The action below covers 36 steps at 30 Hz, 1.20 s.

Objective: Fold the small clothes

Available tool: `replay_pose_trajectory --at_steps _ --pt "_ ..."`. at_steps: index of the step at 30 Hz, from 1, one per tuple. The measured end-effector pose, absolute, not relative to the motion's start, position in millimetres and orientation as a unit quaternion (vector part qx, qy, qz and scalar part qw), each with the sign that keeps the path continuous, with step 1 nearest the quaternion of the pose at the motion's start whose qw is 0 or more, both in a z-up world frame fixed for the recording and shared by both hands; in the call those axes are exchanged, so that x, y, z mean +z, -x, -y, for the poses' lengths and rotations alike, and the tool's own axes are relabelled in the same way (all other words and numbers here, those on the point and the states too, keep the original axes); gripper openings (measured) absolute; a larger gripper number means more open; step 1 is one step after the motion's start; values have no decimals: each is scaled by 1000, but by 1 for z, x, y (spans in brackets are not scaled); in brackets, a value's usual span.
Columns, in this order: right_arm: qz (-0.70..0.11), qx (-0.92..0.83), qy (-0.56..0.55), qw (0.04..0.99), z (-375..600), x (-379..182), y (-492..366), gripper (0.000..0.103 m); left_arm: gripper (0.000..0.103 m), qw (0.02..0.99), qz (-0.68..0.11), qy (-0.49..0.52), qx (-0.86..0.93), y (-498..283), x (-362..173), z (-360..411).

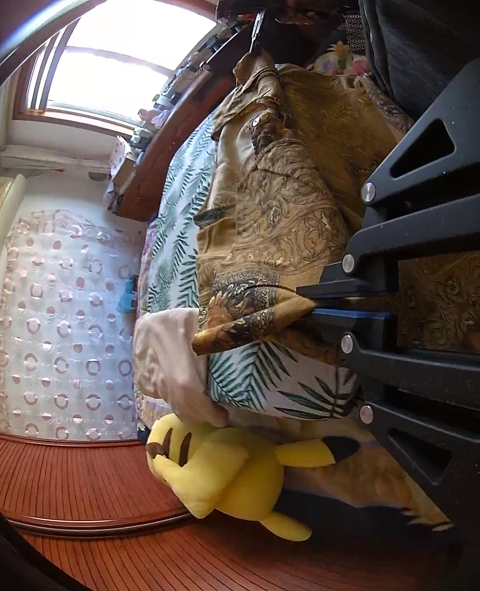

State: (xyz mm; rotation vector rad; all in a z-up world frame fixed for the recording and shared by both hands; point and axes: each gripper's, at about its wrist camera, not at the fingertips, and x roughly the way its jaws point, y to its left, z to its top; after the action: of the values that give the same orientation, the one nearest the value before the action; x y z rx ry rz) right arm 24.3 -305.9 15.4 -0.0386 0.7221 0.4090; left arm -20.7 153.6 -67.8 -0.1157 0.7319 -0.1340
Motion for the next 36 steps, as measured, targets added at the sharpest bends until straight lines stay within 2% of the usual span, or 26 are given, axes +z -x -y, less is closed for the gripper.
replay_pose_trajectory --at_steps 4,5,6,8,9,10,11,12,14,15,16,22,29,31,36 --pt "-375 194 18 906 305 4 -33 1 4 930 -356 63 -72 21 -65 -158" --pt "-376 194 18 906 305 5 -35 1 10 932 -350 57 -74 21 -60 -157" --pt "-375 193 19 906 304 7 -37 1 21 935 -344 52 -72 22 -56 -157" --pt "-372 196 22 907 304 13 -39 2 35 942 -323 44 -76 25 -44 -157" --pt "-368 196 25 908 304 17 -38 5 48 945 -315 43 -78 26 -40 -158" --pt "-364 193 29 911 305 20 -39 9 54 949 -304 42 -78 25 -34 -159" --pt "-361 191 30 912 306 24 -40 10 71 953 -292 42 -74 23 -27 -161" --pt "-358 188 30 914 307 27 -41 15 80 954 -286 43 -74 20 -23 -162" --pt "-346 181 26 920 312 34 -44 28 81 956 -279 44 -80 10 -20 -165" --pt "-340 175 24 924 314 37 -47 42 81 955 -282 45 -78 1 -21 -168" --pt "-333 170 21 927 315 40 -51 51 81 955 -287 44 -68 -10 -23 -170" --pt "-323 163 18 932 303 36 -89 52 80 948 -312 39 -47 -65 -41 -186" --pt "-350 159 29 923 279 3 -151 52 81 925 -373 28 -63 -116 -73 -196" --pt "-360 158 31 919 275 -3 -159 52 81 915 -396 26 -68 -123 -87 -191" --pt "-369 166 24 914 278 -5 -164 52 80 912 -397 41 -95 -114 -94 -179"
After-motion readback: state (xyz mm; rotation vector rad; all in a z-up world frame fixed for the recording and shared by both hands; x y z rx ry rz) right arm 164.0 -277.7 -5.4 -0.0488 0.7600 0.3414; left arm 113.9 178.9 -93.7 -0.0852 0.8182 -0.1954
